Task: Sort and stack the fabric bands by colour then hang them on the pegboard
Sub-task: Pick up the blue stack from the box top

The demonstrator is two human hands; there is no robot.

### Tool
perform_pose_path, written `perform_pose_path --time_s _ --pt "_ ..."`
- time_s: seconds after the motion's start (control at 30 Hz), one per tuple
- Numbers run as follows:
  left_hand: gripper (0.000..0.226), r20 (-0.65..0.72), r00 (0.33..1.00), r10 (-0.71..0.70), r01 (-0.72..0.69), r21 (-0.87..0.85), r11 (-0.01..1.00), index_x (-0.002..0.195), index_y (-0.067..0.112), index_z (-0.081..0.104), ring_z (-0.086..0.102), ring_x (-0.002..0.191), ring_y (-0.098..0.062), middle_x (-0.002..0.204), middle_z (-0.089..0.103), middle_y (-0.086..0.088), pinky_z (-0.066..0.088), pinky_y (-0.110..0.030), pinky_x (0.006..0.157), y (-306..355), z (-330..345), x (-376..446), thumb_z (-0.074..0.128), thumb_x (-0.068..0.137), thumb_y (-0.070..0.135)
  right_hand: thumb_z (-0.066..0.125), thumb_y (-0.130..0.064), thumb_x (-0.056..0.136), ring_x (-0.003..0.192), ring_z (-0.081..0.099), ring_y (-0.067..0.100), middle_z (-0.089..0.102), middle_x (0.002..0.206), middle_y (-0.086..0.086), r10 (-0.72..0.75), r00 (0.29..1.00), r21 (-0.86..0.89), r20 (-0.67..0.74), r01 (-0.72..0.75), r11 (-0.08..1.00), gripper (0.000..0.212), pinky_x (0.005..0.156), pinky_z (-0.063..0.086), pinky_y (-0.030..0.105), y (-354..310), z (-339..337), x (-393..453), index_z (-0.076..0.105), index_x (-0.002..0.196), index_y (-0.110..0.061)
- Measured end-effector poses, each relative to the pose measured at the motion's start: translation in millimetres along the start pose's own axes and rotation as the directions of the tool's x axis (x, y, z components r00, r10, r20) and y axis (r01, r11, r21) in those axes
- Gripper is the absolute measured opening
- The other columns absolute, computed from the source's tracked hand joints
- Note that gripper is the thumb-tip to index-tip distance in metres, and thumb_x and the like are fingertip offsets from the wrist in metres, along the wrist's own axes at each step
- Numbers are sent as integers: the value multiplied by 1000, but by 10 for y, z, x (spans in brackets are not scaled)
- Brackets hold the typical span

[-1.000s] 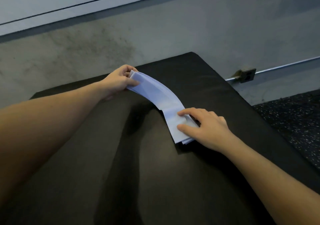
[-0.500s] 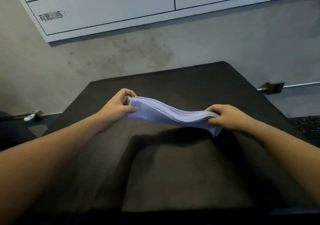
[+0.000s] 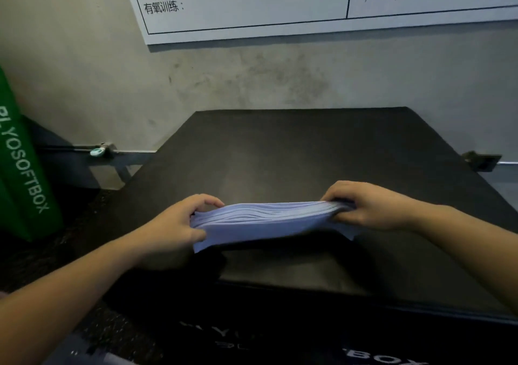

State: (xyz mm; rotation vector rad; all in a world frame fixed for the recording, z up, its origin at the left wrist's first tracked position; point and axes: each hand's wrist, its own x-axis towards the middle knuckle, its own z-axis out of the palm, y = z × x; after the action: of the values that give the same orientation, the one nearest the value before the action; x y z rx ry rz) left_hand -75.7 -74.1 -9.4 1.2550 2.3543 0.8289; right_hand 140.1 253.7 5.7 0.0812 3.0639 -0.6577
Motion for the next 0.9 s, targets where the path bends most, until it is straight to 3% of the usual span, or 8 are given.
perform_pose_path --time_s 0.1,0.2,0.27,0.47,0.57,0.67,0.8,0.9 --pt "59 27 999 41 -44 127 991 120 46 51 53 102 8 109 52 14 39 -9 85 -38 81 -107 61 71 14 69 -26 92 116 58 6 60 125 -16 44 997 -95 61 -38 995 39 100 45 28 -70 100 85 59 128 -38" --pt "57 17 999 42 -44 205 978 122 46 48 51 93 3 105 41 17 39 -14 80 -32 160 -103 60 79 11 63 -32 93 128 54 17 54 145 -8 123 985 -262 117 -88 961 71 106 42 31 -150 135 144 28 155 -43" --pt "49 28 996 89 -93 273 958 118 40 46 48 100 0 116 37 19 40 -21 92 -2 223 -98 58 82 9 57 -36 93 125 55 20 56 140 -5 153 979 -442 136 -79 894 76 105 38 30 -242 148 193 17 158 -42" --pt "67 -2 997 76 -60 597 800 154 29 28 51 113 -22 133 51 8 44 -35 97 34 364 -136 37 88 28 47 -38 90 128 54 24 57 136 7 233 969 -713 84 -105 694 67 126 10 45 -615 420 261 30 150 -17" --pt "81 -21 991 136 -78 730 679 158 24 28 56 100 -25 129 58 1 46 -38 86 -83 426 -128 22 80 40 46 -31 89 120 54 25 56 127 6 158 987 -691 19 -101 716 44 122 22 39 -595 568 269 47 130 -17" --pt "80 -40 985 170 -81 757 648 160 26 25 57 95 -22 124 59 3 45 -36 81 -97 453 -141 22 83 49 45 -33 84 107 56 23 59 121 1 61 997 -571 -48 -78 817 51 99 42 35 -422 623 191 45 134 -22" --pt "70 -5 985 171 -113 735 668 160 36 12 56 108 -15 131 53 10 40 -33 92 -32 411 -140 16 97 66 34 -54 82 96 59 18 60 111 -6 -63 992 -547 -108 -7 837 72 85 42 33 -328 641 97 36 150 -28" --pt "45 -11 985 170 -110 720 685 144 40 33 54 114 -13 130 54 12 36 -33 99 62 374 -105 34 103 57 22 -56 88 98 58 17 57 114 -8 -71 993 -526 -94 11 851 68 84 39 32 -332 616 116 33 151 -32"
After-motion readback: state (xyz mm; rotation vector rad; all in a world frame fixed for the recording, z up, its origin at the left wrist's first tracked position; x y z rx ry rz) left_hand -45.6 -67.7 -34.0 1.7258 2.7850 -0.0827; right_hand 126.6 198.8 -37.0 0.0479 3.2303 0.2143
